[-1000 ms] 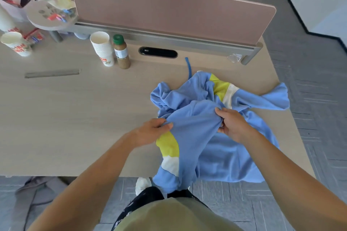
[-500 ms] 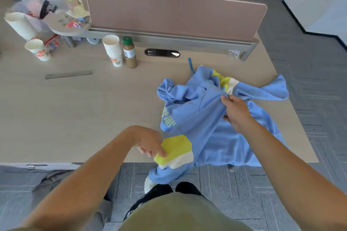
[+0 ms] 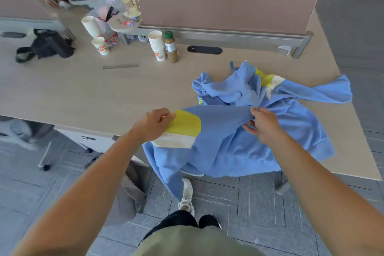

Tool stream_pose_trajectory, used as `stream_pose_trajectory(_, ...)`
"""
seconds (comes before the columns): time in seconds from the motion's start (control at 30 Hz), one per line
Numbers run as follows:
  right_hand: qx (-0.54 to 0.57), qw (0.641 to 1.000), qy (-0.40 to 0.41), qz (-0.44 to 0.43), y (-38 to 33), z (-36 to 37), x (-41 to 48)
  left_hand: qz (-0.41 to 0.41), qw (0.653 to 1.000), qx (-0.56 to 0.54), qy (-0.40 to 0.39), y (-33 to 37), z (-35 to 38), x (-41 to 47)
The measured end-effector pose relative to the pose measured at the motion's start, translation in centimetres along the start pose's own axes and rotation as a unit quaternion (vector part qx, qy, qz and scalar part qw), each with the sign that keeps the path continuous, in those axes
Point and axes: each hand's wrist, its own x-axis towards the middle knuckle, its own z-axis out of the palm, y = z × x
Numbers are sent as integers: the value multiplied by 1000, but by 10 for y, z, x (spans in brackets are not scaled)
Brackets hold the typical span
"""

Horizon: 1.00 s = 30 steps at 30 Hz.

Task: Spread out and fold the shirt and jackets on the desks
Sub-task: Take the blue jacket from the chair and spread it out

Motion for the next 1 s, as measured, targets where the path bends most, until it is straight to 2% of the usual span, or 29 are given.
stream_pose_trajectory(0.07, -3, 1000, -18, -5, -1, 5, -5, -25, 997, 77, 20, 2, -12, -12)
stream_pose_trajectory(0.17, -17, 999, -40, 1, 3, 10, -12, -67, 985, 129, 88, 4, -29, -22)
stream_pose_trajectory(0.33, -31, 995, -93, -4, 5, 27, -20, -55, 967, 182, 172, 5, -76, -14)
stream_pose_trajectory(0.47, -27, 993, -113, -15, 2, 53, -16, -13, 956, 221, 190, 17, -114, 5)
stream_pose_trajectory(0.7, -14, 992, -124, -4, -3, 103, 7, 11, 927, 338, 163, 20, -169, 67)
stream_pose_trajectory(0.87, -36, 995, -92, -33, -18, 150, 38, 34, 932, 312, 180, -10, -194, 149)
stream_pose_trajectory(1.0, -187, 980, -54, -44, -10, 187, 62, 49, 977, 174, 116, -62, -164, 222)
